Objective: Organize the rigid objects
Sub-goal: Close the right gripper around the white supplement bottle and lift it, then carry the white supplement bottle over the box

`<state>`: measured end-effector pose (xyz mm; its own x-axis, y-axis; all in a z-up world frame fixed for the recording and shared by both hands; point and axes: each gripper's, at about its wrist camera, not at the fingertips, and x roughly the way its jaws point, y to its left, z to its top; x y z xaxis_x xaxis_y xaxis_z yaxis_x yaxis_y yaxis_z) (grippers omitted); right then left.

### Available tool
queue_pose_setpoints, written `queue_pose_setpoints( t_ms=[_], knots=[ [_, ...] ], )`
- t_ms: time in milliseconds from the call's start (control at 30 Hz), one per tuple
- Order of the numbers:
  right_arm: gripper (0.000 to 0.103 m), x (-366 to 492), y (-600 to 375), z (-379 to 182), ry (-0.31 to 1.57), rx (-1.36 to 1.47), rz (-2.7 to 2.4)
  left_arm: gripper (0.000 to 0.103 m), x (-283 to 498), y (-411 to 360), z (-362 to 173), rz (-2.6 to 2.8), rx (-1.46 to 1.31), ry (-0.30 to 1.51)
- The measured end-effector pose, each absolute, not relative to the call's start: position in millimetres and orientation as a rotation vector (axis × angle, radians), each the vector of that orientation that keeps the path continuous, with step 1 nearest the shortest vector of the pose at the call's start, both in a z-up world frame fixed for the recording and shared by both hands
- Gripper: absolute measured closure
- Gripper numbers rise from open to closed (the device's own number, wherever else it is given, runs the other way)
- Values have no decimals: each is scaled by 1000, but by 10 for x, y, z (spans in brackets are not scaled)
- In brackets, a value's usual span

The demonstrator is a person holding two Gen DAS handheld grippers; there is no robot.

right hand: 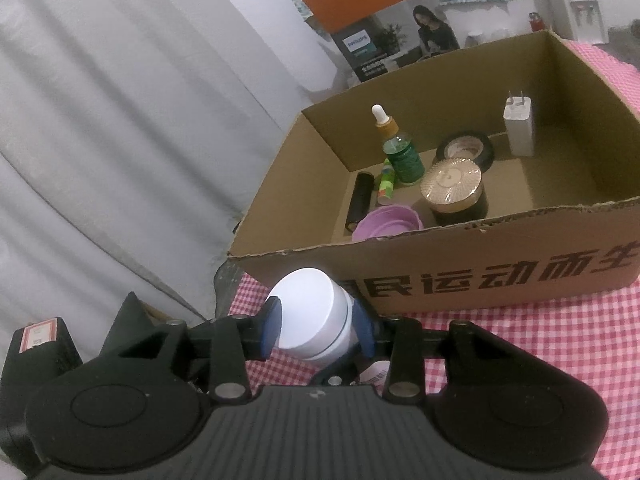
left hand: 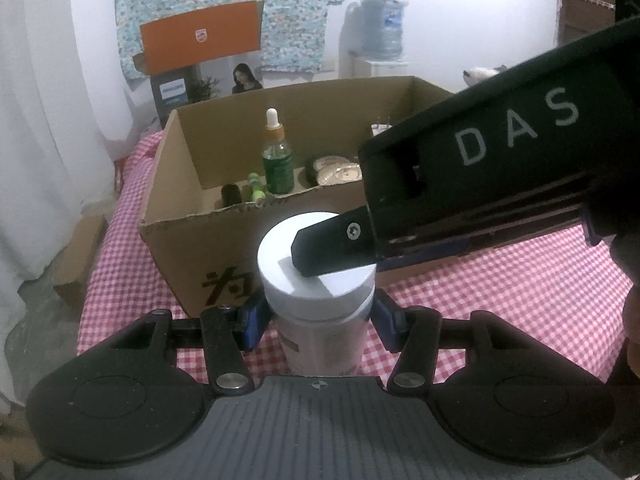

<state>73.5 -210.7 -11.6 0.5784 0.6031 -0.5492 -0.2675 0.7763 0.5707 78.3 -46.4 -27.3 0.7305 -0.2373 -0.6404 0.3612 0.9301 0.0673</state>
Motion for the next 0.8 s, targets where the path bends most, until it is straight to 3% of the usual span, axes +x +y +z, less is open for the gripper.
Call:
queue_pose_setpoints(
  t_ms=[800],
  knots=[
    [59,600,-2137,-41,782,474,554,50,608,-481,-116,-319,211,651]
  ],
)
